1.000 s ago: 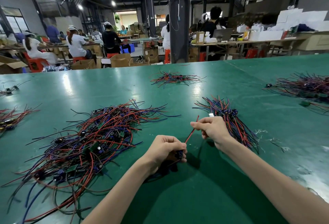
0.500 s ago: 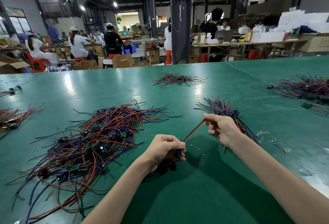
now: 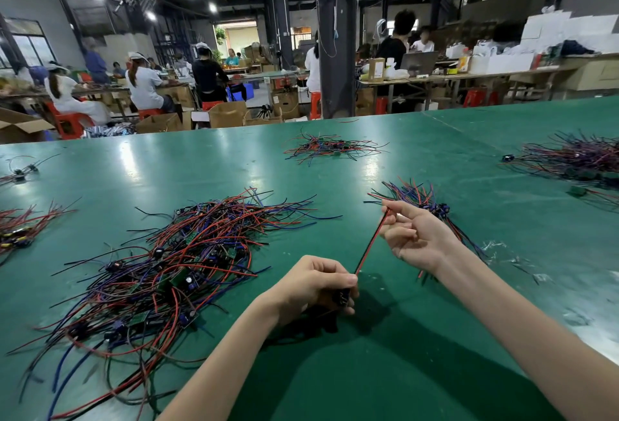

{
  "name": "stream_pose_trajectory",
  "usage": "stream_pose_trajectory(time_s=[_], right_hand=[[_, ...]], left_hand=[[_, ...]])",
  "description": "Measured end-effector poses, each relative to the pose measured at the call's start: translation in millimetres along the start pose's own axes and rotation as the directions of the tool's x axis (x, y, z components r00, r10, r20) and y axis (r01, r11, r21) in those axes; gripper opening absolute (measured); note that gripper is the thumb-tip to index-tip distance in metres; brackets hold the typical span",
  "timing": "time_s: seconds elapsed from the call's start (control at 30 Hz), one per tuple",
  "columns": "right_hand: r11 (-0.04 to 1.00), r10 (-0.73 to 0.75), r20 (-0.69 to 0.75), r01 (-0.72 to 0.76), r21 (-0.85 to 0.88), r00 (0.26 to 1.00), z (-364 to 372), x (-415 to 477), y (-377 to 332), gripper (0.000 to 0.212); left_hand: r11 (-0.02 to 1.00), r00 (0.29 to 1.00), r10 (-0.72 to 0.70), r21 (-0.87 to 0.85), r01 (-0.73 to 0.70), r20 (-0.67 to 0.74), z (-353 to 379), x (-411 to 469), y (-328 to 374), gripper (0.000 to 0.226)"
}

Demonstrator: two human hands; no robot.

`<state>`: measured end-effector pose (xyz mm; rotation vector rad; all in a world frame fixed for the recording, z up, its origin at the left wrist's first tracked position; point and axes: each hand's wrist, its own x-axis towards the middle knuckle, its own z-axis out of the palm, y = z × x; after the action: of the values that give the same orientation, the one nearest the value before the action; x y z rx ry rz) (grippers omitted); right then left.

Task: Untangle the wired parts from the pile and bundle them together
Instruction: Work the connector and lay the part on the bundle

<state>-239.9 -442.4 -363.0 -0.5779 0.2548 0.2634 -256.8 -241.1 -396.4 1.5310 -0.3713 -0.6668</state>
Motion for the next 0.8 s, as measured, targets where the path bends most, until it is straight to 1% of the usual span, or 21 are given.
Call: stream_pose_trajectory(time_s=[0.03,0.1,0.17,0.23,0.27,0.3,0.43,0.57,0.67,0.8], right_hand=[[0.999,-0.020,-0.012,0.020,-0.037,1.000,0,1,0,0.024],[0.979,-0.112,-0.058,0.100,-0.178,0.992,-2,3,0,0.027],[0.901,-0.278,-0.068,0.235,-0.366,0.958,-6,7,0,0.025],[0.805,-0.406,-0.028,0.343,-0.485,0.913,-9,8,0,0.023],[0.787,-0.426,-0.013,0.363,-0.499,0.905,-11,8,0,0.024],[0.790,-0.422,-0.004,0.366,-0.492,0.907,-12,8,1,0.027],[0.856,-0.338,-0.013,0.302,-0.420,0.941,-18,11,4,0.030],[0.858,-0.339,-0.028,0.297,-0.420,0.940,-20,13,4,0.031],[0.808,-0.397,-0.023,0.337,-0.483,0.918,-20,14,4,0.029],[0.649,-0.555,-0.020,0.419,-0.635,0.831,-21,14,7,0.026]], left_hand=[[1.000,1.000,0.001,0.002,-0.001,0.023,1,-1,0,0.026],[1.000,1.000,0.008,-0.009,-0.008,0.029,0,-1,0,0.023],[0.999,1.000,0.016,-0.050,-0.015,0.012,-1,-2,1,0.015],[0.996,1.000,0.022,-0.086,-0.021,0.008,-1,-3,2,0.010],[0.995,1.000,0.022,-0.096,-0.021,0.009,-2,-3,1,0.010],[0.995,1.000,0.023,-0.098,-0.022,0.011,-2,-3,1,0.010],[0.996,1.000,0.025,-0.084,-0.024,0.009,-1,-4,-2,0.009],[0.996,1.000,0.025,-0.081,-0.024,0.016,-1,-4,-2,0.013],[0.997,0.998,0.031,-0.071,-0.028,0.049,-1,-5,-1,0.013],[0.998,0.992,0.036,-0.047,-0.031,0.118,1,-5,-1,0.020]])
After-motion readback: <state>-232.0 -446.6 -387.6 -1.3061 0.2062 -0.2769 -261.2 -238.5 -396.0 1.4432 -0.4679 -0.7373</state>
